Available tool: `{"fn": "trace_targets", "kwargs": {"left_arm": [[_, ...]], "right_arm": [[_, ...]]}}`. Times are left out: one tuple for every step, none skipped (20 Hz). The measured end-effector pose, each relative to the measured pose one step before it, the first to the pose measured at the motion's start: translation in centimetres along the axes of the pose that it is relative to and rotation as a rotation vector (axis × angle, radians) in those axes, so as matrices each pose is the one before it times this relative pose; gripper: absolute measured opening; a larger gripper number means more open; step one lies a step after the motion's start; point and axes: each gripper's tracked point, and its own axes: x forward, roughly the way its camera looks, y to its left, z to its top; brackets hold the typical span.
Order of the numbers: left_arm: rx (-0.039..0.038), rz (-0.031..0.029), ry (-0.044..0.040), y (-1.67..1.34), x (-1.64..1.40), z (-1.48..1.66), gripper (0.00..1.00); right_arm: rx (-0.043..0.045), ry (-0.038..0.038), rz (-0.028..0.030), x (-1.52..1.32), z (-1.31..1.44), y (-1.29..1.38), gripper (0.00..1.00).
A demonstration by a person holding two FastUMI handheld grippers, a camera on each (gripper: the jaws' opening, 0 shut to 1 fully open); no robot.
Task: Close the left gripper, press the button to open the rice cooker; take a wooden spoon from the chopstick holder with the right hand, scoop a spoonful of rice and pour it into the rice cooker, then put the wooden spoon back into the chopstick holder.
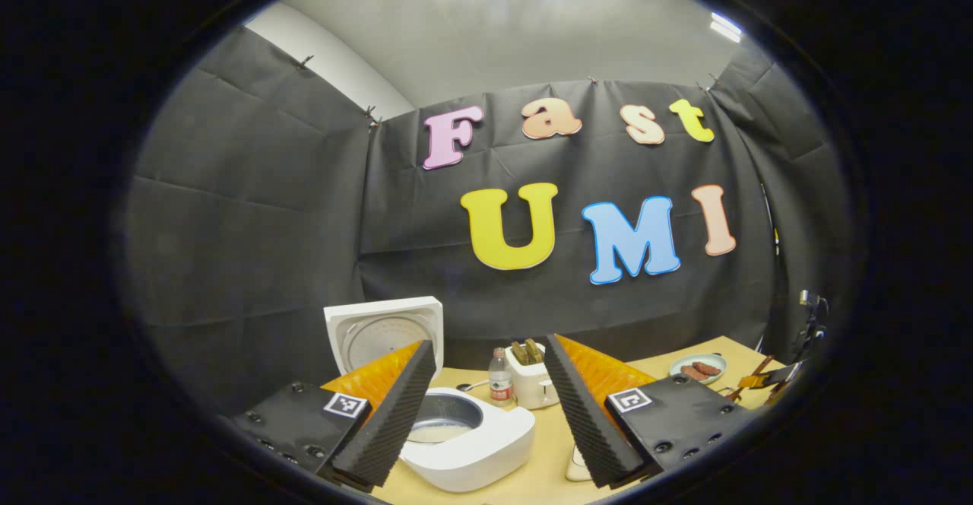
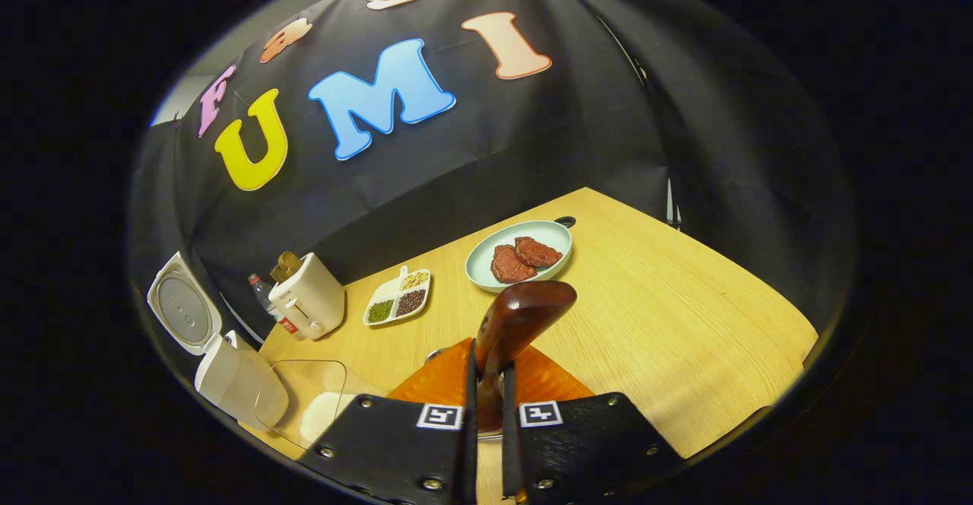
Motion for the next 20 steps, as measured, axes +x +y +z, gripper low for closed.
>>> {"fn": "trace_targets", "kwargs": {"left_arm": [[0.00165, -0.00274, -0.00171, 0.01, -0.096, 0.022, 0.99], [0.00462, 0.00359, -0.00568, 0.359, -0.116, 0.198, 0.99], [0.00282, 0.00293, -0.00602, 0.286, -0.025, 0.07, 0.99], [-0.00042, 0.00027, -0.00343, 0.283, -0.004, 0.027, 0.97], [-0.00444, 0.0012, -0.00413, 0.241, 0.011, 0.044, 0.97], [-0.00632, 0.00022, -0.00336, 0.231, 0.079, 0.065, 0.99], [-0.00655, 0.00084, -0.00096, 0.202, -0.057, -0.093, 0.99], [-0.00625, -0.00181, -0.0013, 0.174, -0.044, -0.035, 0.99], [-0.00349, -0.00203, -0.00009, 0.181, -0.074, -0.164, 0.99], [0.00013, -0.00167, -0.00046, 0.21, -0.034, -0.088, 0.99], [0.00205, 0.00048, -0.00125, 0.309, -0.089, -0.073, 0.99], [0.00019, 0.00064, -0.00014, 0.231, -0.131, -0.078, 0.99], [-0.00308, -0.00154, -0.00029, 0.202, -0.024, -0.096, 0.99], [-0.00422, -0.00001, -0.00136, 0.242, -0.134, -0.029, 0.99], [-0.00313, -0.00037, 0.00045, 0.345, -0.072, -0.2, 0.97], [-0.00124, 0.00234, 0.00355, 0.358, -0.044, -0.128, 0.99], [-0.00106, -0.00018, 0.00358, 0.281, -0.082, -0.155, 0.99], [-0.00048, 0.00127, 0.00324, 0.406, -0.048, -0.1, 0.99], [-0.00007, 0.0023, -0.00135, 0.366, -0.095, 0.125, 0.99], [-0.00044, 0.00376, -0.00186, 0.434, -0.1, 0.061, 0.97]], "right_arm": [[-0.02059, -0.00044, 0.01164, -0.202, 0.319, 0.691, 0.09], [-0.01554, -0.00839, 0.02081, -0.412, 0.867, 0.684, 0.09], [-0.01577, -0.00598, 0.01018, -0.53, 0.532, 0.323, 0.08], [-0.01263, -0.00556, 0.01268, -0.401, 0.919, 0.502, 0.09], [-0.01811, -0.01224, 0.00561, -0.334, 0.807, 0.457, 0.09], [-0.01888, -0.01616, 0.00312, -0.397, 0.916, 0.487, 0.09], [-0.02025, -0.01603, 0.00334, -0.486, 0.897, 0.42, 0.09], [-0.01871, -0.01404, 0.00414, -0.387, 0.814, 0.525, 0.09], [-0.01468, -0.01373, 0.00539, -0.351, 0.631, 0.63, 0.09], [-0.00637, -0.01052, 0.0075, -0.299, 0.737, 0.597, 0.09], [-0.00136, -0.01219, 0.01052, -0.4, 0.532, 0.793, 0.09], [0.00193, -0.00773, 0.01467, -0.201, 0.49, 0.869, 0.09], [0.00018, -0.00839, 0.01161, -0.112, 0.324, 0.892, 0.08], [-0.006, -0.00647, 0.00895, -0.011, 0.266, 0.79, 0.08], [-0.0102, -0.00784, 0.00731, 0.104, 0.15, 0.769, 0.09], [-0.00932, -0.00526, 0.00724, -0.023, 0.002, 0.735, 0.09], [-0.00247, -0.00315, 0.00964, 0.012, 0.018, 0.828, 0.09], [0.0033, -0.00369, 0.01265, 0.05, -0.029, 0.898, 0.09], [0.00577, -0.00142, 0.01476, 0.065, -0.195, 0.893, 0.08], [0.00503, 0.00141, 0.0105, 0.015, -0.277, 0.891, 0.08]]}}
